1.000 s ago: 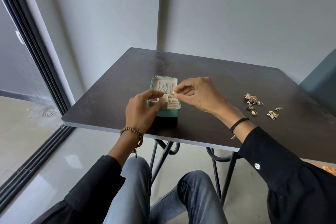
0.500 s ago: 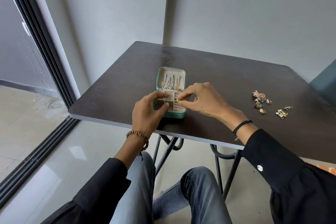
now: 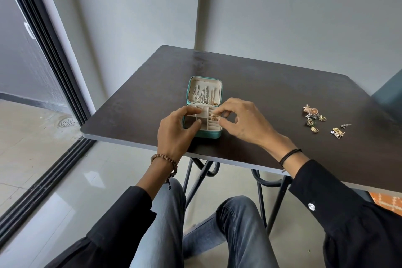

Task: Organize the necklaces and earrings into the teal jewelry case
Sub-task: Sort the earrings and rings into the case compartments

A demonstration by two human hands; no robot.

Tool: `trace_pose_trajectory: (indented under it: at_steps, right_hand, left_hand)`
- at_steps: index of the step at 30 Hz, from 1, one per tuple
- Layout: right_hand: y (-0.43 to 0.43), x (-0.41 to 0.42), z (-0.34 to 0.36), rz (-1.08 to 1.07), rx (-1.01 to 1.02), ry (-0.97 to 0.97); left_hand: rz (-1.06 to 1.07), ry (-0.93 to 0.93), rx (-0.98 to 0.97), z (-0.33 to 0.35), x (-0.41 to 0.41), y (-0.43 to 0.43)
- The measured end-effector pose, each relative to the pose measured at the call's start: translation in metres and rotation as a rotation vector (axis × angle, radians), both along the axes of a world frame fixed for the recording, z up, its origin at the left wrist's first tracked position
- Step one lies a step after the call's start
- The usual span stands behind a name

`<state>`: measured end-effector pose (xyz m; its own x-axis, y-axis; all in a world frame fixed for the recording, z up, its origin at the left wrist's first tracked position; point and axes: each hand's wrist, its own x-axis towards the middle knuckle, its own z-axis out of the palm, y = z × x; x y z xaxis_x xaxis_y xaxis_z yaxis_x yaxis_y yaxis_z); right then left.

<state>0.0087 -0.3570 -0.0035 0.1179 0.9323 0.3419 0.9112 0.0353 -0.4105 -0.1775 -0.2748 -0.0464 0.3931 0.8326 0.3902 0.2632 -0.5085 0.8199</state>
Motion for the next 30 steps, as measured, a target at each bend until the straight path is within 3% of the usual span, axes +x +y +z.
trace_pose_trajectory:
  at_steps: [16,30]
  right_hand:
    - [-0.013,0.008,0.012,-0.04,0.109,0.105]
    - [-0.095,0.107,0.012,-0.416,0.089,0.092]
  left_hand:
    - [0.094,0.111,0.169,0.036,0.041,-0.017]
    - [-0.159,0.209,0.275,0.045,0.151,-0.077]
